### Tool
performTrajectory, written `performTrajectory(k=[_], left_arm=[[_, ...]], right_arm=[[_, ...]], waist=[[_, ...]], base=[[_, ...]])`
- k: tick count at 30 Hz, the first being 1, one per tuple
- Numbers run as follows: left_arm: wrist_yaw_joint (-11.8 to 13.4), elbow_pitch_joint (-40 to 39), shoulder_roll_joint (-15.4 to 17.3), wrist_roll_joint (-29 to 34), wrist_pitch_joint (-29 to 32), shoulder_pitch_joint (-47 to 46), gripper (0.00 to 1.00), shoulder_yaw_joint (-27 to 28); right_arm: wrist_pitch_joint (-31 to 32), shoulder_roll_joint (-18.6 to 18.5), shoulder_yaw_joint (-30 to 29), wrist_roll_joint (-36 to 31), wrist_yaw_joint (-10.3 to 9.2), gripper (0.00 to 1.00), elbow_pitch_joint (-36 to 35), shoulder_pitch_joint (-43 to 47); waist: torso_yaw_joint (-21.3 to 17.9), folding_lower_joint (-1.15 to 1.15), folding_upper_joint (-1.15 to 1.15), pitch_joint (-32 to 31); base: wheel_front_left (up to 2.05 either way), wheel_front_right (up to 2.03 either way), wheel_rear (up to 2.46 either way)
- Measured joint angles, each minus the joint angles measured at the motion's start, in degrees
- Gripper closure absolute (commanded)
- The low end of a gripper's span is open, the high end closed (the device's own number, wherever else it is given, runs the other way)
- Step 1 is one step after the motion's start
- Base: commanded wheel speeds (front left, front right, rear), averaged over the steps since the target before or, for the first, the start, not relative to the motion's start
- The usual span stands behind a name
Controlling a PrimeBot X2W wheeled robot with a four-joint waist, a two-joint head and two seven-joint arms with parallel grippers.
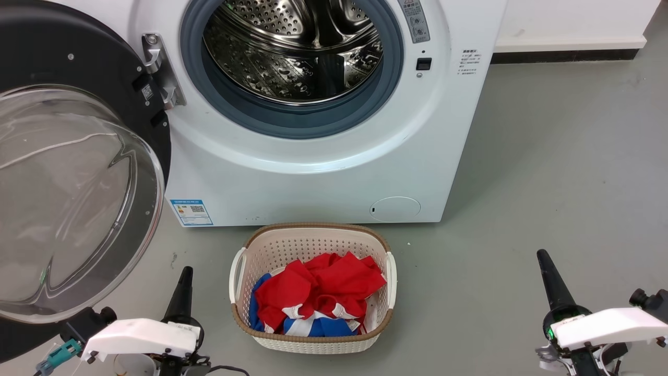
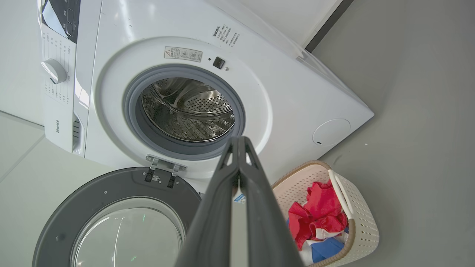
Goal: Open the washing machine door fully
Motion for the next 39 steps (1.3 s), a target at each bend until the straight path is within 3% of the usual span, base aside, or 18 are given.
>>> performTrajectory(k=[39], left_arm=[[-2.36, 0.05, -2.29, -18.12, 4.65, -1.26, 1.0, 3.74]], right_arm=[[2.9, -0.03, -2.04, 20.69, 0.0, 1.0, 1.92, -2.21]], waist=[[0.92, 0.0, 0.0, -0.95]], base=[[0.0, 0.0, 0.0]])
